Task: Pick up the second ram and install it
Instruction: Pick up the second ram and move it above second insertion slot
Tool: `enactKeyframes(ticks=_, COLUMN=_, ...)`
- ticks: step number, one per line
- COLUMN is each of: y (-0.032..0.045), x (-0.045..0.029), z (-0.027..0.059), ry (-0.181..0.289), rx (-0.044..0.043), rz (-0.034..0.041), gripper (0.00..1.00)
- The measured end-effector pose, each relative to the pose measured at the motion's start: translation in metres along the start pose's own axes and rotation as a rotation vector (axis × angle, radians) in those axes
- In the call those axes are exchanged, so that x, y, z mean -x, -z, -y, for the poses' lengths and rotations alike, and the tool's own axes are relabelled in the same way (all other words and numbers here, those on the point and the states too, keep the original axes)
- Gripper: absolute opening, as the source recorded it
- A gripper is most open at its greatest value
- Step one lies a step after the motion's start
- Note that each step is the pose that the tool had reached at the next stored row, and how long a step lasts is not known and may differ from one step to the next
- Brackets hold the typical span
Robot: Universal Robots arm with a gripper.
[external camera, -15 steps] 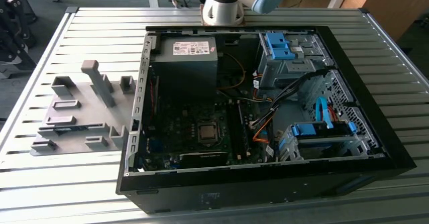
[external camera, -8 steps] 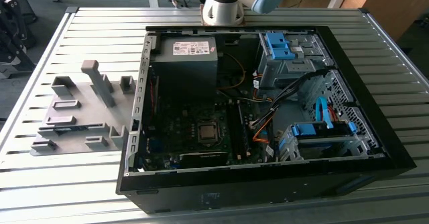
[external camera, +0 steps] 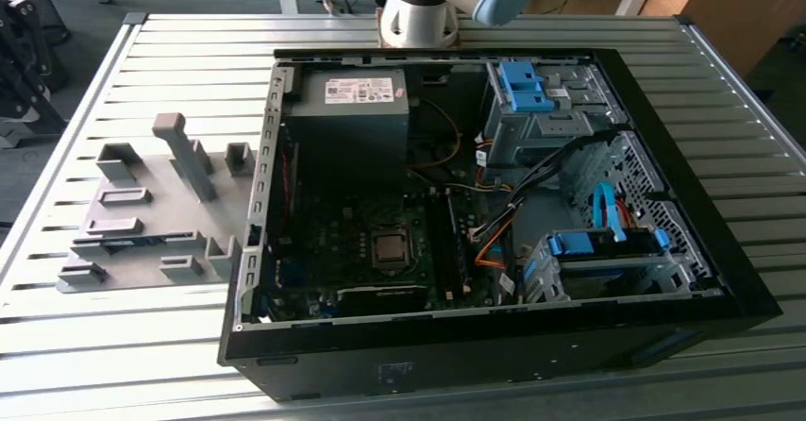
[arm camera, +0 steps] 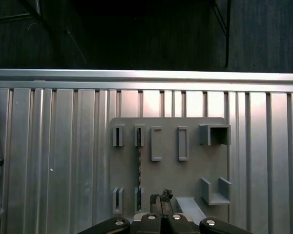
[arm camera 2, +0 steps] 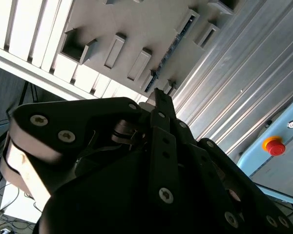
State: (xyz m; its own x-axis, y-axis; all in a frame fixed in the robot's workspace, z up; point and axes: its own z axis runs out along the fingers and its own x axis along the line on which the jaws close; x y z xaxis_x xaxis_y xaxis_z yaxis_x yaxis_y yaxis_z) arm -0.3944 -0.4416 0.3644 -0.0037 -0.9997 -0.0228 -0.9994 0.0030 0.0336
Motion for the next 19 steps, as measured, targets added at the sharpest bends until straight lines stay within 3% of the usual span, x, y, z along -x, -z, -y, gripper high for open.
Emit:
enactKeyframes(ticks=8, y=-0.0051, x=-0.0027, z=-0.0006, ry=0.002, rx=-0.0033, rz=-0.0001, gripper=0.11)
enactKeyframes(ticks=19, y=-0.005, x=-0.0028, z=-0.0005, ry=0.003, rx=-0.0032, rz=-0.0003, gripper=0.11)
